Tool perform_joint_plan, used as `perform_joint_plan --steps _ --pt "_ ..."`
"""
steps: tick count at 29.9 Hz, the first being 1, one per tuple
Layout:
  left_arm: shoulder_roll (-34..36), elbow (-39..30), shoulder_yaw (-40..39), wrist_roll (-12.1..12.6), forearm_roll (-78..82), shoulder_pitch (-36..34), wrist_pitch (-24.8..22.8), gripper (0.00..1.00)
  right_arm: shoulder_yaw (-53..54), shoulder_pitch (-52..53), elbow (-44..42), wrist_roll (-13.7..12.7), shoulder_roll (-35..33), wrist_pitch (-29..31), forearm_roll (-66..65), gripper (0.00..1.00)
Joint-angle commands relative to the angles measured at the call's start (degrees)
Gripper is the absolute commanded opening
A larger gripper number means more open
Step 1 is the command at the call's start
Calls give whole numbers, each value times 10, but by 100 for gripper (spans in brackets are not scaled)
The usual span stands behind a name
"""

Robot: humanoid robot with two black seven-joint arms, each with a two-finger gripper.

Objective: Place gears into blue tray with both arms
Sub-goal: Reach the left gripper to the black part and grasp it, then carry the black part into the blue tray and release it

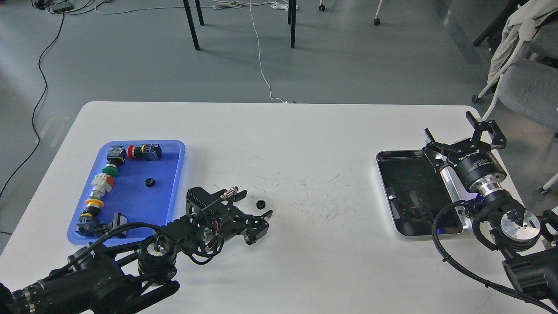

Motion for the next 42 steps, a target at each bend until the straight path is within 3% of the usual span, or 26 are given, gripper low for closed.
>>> perform_joint_plan --steps 1,6,7,10,15,20,23,28,35,42 --pt "-1 5 0 -1 0 2 3 54 0 0 0 0 0 0 0 96" --pt "1 5 0 -1 0 1 3 28 0 0 0 0 1 0 0 96" --pt "1 5 0 -1 0 2 3 12 0 0 0 0 0 0 0 96" --pt "5 0 0 -1 0 3 3 5 0 1 0 0 0 0 0 96" --pt "51 -50 -9 0 0 -11 22 4 1 1 2 0 0 0 0 96" --pt "161 -121 -25 0 -18 -60 24 4 1 1 3 0 0 0 0 96" --pt "239 -126 -35 -8 -81 -64 38 4 1 1 3 0 0 0 0 96" --pt "309 -110 -32 -13 -214 -44 82 5 1 1 3 0 0 0 0 96" --pt "322 -47 -37 -30 -268 36 116 5 1 1 1 0 0 0 0 96" --pt "303 -42 -38 -30 -261 59 122 5 1 1 0 0 0 0 0 96"
